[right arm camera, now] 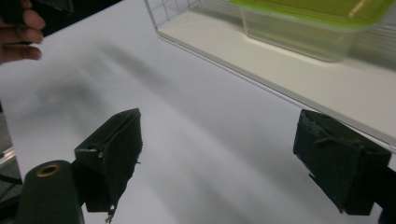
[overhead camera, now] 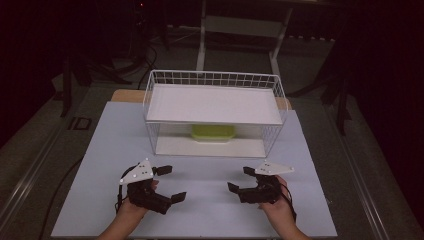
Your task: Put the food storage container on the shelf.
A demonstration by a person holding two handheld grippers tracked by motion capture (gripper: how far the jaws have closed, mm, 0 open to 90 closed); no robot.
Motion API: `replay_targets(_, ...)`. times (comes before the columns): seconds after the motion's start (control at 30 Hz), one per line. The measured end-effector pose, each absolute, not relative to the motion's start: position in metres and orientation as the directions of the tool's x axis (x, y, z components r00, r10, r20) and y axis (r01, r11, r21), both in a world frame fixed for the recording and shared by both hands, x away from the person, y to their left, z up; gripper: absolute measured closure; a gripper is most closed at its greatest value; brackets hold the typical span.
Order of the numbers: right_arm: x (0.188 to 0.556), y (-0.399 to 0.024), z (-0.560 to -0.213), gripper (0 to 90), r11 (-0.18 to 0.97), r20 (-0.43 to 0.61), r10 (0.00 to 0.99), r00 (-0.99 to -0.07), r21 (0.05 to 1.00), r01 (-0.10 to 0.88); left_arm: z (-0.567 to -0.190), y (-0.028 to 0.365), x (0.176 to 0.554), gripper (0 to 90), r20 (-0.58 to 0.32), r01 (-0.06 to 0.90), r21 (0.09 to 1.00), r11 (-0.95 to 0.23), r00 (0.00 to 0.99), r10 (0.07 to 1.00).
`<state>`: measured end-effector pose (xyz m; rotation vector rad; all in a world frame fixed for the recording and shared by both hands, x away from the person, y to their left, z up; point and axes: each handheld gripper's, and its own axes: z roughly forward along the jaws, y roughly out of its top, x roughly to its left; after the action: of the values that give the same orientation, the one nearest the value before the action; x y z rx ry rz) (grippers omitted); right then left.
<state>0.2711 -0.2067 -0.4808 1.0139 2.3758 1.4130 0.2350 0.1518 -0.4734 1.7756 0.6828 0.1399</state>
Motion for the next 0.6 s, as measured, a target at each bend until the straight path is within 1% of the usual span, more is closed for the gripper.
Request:
replay_targets(0.33, 0.260, -0.230, -0.480, 15.4, 0.299, 0.184, 0.652, -0.735, 0.829, 0.473, -0.485, 0.155, 0.231, 0.0, -0.256, 0.391, 0.905, -0.168, 0.815, 0.519)
replay_targets(0.47, 0.255, -0.234, -0.484, 15.4, 0.319, 0.173, 0.650, -0.740, 0.821, 0.473, -0.490, 0.156, 0.231, 0.0, -0.253, 0.392, 0.904, -0.174, 0.814, 0.522)
replay_targets(0.6, 0.253, -0.239, -0.488, 15.4, 0.315, 0.180, 0.648, -0.740, 0.821, 0.476, -0.492, 0.157, 0.230, 0.0, -0.248, 0.391, 0.902, -0.180, 0.814, 0.526)
